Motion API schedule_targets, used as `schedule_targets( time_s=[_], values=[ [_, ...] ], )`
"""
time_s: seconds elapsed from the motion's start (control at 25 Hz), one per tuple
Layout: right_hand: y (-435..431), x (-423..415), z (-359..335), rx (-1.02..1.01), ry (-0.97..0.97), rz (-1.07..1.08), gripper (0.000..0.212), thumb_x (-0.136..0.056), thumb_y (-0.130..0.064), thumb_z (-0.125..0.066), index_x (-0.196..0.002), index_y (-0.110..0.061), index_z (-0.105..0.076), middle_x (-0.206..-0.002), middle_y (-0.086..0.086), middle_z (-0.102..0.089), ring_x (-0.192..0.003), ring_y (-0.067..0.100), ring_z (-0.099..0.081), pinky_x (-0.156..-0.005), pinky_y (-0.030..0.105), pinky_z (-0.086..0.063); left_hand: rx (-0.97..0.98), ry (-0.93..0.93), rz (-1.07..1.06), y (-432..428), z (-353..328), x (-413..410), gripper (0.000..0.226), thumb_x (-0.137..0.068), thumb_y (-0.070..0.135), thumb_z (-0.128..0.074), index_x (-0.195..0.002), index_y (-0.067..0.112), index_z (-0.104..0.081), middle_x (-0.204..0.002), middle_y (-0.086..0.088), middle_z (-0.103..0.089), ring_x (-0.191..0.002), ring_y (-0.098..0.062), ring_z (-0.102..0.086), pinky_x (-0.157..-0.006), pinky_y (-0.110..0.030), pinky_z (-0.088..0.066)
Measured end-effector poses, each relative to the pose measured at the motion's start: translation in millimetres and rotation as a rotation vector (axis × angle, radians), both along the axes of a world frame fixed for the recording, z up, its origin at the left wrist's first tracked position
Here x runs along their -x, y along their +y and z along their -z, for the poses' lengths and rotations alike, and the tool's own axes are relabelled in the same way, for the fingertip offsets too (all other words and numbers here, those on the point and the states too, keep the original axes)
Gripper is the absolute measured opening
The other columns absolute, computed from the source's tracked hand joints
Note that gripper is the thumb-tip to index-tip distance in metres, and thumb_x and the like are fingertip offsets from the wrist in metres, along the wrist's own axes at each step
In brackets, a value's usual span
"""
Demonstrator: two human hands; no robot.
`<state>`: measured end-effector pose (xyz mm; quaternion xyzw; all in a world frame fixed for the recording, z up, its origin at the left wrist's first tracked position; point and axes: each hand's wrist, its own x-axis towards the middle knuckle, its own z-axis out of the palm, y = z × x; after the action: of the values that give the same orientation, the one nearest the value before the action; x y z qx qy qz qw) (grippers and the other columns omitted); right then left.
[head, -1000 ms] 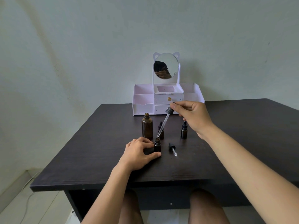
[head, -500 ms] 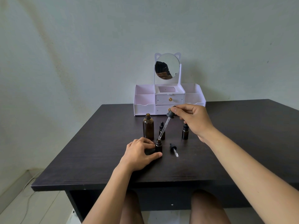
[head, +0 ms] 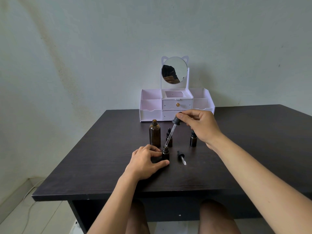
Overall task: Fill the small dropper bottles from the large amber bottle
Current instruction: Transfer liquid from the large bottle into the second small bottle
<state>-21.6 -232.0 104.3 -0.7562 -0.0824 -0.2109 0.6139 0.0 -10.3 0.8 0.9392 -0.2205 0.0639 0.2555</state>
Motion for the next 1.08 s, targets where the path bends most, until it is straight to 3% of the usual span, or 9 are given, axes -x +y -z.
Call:
schedule_targets(
  time_s=[0.28, 0.48, 0.68, 0.84, 0.92, 1.0, 1.08],
  values=[
    [0, 0, 0, 0.067, -0.019, 0.011, 0.006, -0.085, -0.028, -0.078, -0.091, -0.026, -0.079, -0.094, -0.01, -0.077, -0.088, 0.004, -0.068, -0.084, 0.014, -0.05, -0.001, 0.005, -0.001, 0, 0, 1, 0.058, -0.08, 0.074, -0.059, -0.121, 0.035, -0.069, -0.127, 0.023, -0.052, -0.122, -0.006, -0.043, -0.111, -0.036, -0.03],
    [0, -1, -1, 0.067, -0.03, 0.005, 0.004, -0.085, -0.027, -0.078, -0.089, -0.028, -0.079, -0.091, -0.012, -0.078, -0.085, 0.001, -0.068, -0.079, 0.008, -0.049, -0.014, 0.013, 0.006, 0, -1, 1, 0.058, -0.079, 0.075, -0.058, -0.121, 0.036, -0.069, -0.128, 0.023, -0.051, -0.123, -0.006, -0.042, -0.111, -0.036, -0.029],
    [-4, -4, -13, -0.005, -0.032, 0.027, 0.018, -0.085, -0.027, -0.078, -0.099, -0.015, -0.08, -0.087, -0.008, -0.075, -0.063, -0.008, -0.06, -0.063, 0.006, -0.043, 0.008, 0.014, 0.014, 0, -2, 4, 0.064, -0.075, 0.076, -0.062, -0.122, 0.033, -0.069, -0.127, 0.023, -0.054, -0.122, -0.007, -0.045, -0.111, -0.036, -0.033],
    [-6, -7, -27, 0.01, -0.071, 0.01, 0.019, -0.086, -0.027, -0.078, -0.1, -0.014, -0.08, -0.091, -0.006, -0.077, -0.068, -0.007, -0.063, -0.067, 0.008, -0.047, 0.071, 0.201, 0.057, 9, -21, 4, 0.059, -0.073, 0.058, -0.079, -0.125, 0.033, -0.067, -0.128, 0.021, -0.057, -0.12, -0.001, -0.048, -0.107, -0.024, -0.035],
    [-7, -10, -35, 0.006, -0.097, 0.011, 0.017, -0.086, -0.024, -0.077, -0.1, -0.014, -0.079, -0.087, -0.009, -0.076, -0.066, -0.009, -0.063, -0.066, 0.006, -0.046, 0.067, 0.238, 0.041, 16, -28, -5, 0.038, -0.076, 0.045, -0.081, -0.112, 0.036, -0.075, -0.117, 0.021, -0.064, -0.11, 0.003, -0.054, -0.098, -0.015, -0.037],
    [-6, -15, -41, -0.001, -0.121, 0.015, 0.015, -0.087, -0.022, -0.076, -0.1, -0.014, -0.077, -0.084, -0.011, -0.073, -0.062, -0.01, -0.062, -0.063, 0.004, -0.044, 0.116, 0.193, -0.095, 22, -30, -16, 0.013, -0.078, 0.041, -0.078, -0.088, 0.033, -0.08, -0.097, 0.016, -0.073, -0.096, 0.001, -0.063, -0.087, -0.015, -0.046],
    [-4, -21, -45, -0.005, -0.136, 0.021, 0.015, -0.088, -0.022, -0.076, -0.101, -0.016, -0.077, -0.083, -0.012, -0.073, -0.062, -0.011, -0.062, -0.06, 0.003, -0.043, 0.182, 0.151, -0.24, 24, -25, -29, 0.02, -0.076, 0.046, -0.078, -0.075, 0.026, -0.077, -0.083, 0.01, -0.074, -0.086, -0.005, -0.066, -0.082, -0.026, -0.054]
  ],
)
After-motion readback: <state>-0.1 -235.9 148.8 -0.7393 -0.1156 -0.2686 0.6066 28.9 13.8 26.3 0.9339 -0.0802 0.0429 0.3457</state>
